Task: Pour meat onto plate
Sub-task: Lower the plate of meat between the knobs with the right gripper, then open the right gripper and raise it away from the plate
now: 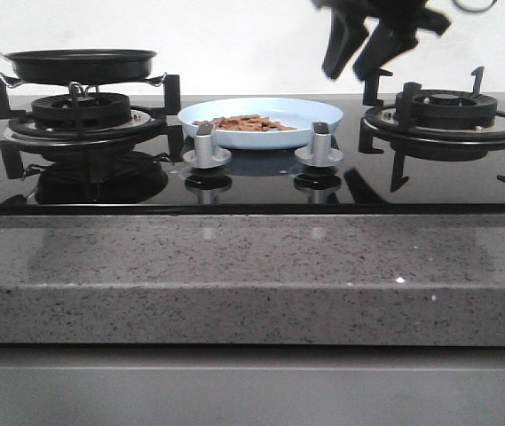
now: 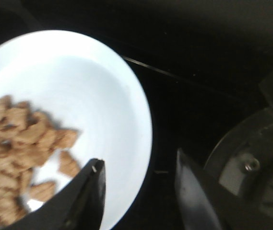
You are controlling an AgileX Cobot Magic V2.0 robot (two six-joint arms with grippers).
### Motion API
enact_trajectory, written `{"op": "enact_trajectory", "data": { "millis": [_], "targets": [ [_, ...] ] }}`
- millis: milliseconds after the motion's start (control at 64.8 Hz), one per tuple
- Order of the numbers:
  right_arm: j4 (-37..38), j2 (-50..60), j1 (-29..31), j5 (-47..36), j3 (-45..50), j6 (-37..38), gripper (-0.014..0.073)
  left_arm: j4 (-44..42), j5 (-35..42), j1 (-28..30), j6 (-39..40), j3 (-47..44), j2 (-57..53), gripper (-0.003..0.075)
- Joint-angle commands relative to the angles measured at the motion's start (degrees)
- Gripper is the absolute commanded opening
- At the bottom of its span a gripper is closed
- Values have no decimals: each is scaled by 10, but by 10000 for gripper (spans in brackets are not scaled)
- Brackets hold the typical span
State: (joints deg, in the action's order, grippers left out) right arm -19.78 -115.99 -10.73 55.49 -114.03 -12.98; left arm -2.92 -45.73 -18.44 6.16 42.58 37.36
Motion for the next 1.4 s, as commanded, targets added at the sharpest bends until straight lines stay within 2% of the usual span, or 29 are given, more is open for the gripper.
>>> {"op": "enact_trajectory", "data": {
  "millis": [0, 232, 432, 695, 1050, 1389],
  "targets": [
    [-4, 81, 4, -8, -5, -4, 370, 3, 36, -4, 5, 15, -1, 510],
    [29, 243, 0, -69, 171, -4, 370, 0, 36, -4, 5, 15, -1, 510],
    [75, 403, 0, -75, 355, 0, 370, -2, 36, -4, 5, 15, -1, 510],
    [78, 594, 0, -80, 540, 18, 370, -4, 36, -4, 5, 15, -1, 510],
    [78, 812, 0, -41, 694, 72, 370, -4, 36, -4, 5, 15, -1, 510],
    [107, 961, 0, -4, 750, 72, 359, -4, 43, -4, 5, 15, -1, 491]
  ]
}}
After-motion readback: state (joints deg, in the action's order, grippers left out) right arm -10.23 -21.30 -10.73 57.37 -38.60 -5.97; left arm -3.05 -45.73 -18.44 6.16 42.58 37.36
